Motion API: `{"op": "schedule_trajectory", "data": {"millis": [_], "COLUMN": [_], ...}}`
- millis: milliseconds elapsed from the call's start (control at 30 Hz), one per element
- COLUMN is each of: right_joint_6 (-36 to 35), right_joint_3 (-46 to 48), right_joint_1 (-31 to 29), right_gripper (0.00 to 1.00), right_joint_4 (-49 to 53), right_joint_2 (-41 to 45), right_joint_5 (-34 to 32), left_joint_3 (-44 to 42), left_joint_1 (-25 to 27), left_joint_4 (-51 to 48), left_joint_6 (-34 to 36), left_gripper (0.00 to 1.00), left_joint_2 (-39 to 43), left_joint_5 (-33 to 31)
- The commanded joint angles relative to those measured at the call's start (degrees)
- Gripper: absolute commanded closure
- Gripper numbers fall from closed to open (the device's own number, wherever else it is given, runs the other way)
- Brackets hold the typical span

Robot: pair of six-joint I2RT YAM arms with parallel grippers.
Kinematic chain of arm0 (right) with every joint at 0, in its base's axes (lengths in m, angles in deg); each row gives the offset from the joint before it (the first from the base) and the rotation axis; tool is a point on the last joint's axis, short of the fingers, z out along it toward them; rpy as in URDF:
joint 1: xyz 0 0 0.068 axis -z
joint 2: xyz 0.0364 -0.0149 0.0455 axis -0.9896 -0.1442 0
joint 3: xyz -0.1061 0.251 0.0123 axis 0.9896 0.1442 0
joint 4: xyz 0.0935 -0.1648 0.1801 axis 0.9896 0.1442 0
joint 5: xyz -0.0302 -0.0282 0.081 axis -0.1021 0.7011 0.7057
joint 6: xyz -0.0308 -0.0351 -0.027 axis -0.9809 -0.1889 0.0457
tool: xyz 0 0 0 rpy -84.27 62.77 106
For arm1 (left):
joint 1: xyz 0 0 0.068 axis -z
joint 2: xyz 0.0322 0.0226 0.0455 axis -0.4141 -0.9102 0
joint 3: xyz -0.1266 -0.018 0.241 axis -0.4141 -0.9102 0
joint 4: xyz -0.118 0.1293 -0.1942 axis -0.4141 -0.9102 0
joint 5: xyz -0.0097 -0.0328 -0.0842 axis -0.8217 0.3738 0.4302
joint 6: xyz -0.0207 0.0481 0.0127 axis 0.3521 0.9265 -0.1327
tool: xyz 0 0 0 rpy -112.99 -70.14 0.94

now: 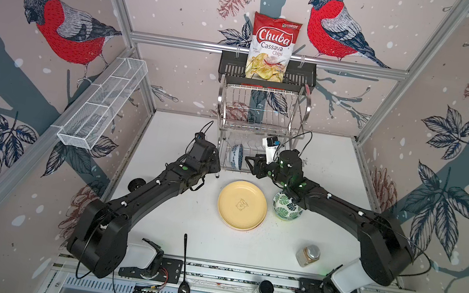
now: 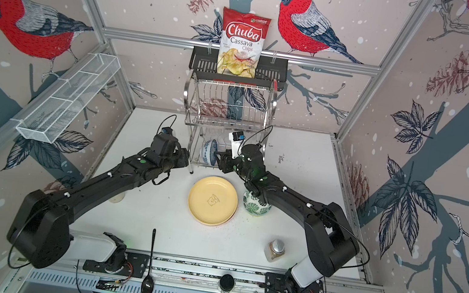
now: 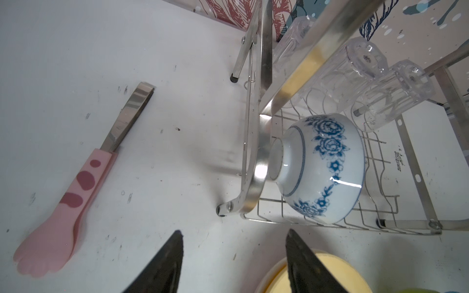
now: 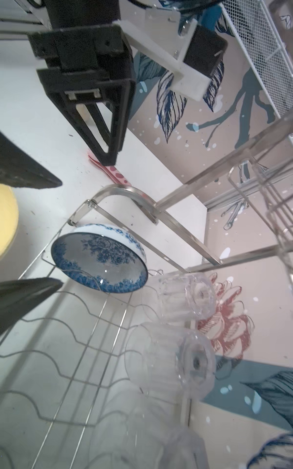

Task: Unload the mixed dishes from the dish rack
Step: 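Reach the right gripper into the rack toward the blue-floral bowl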

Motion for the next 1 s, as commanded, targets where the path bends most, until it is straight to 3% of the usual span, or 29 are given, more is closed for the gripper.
{"op": "schedule_trajectory", "data": {"millis": [0,133,233,300,700,967], "right_joint_6": [1.59,1.68,1.91,2.21,3.35,3.64], "right_joint_3": [-1.73,-2.73,-3.09,-3.52,-3.6,0.25], "right_joint_1": [0.15,0.28,0.34,0.45,0.59,0.5], "right_gripper": [0.43,0.43,0.43,0.44,0.44,0.42], "right_joint_4": [-3.47,-3.24,-3.75,-3.66,-2.84,-2.7], "right_joint_2": [-1.29,-2.47,-3.4,-4.28,-3.99,1.16], "right_joint_5": [2.26,2.73,3.1,3.27,2.72,-0.02], "left_joint_3": [0.49,2.24,3.22,3.54,-0.5,-8.08], "left_joint_1": [-0.05,-0.1,-0.12,-0.1,-0.1,-0.1], "left_joint_4": [6.34,6.44,5.54,5.07,5.95,8.44], "left_joint_6": [1.58,0.97,-0.37,-0.47,-0.99,-1.19], "left_gripper": [0.37,0.43,0.56,0.58,0.58,0.44], "left_joint_2": [-1.88,-4.92,-6.47,-7.07,-1.1,9.1], "left_joint_5": [-2.71,-2.58,-3.28,-3.26,-0.64,-0.62]}}
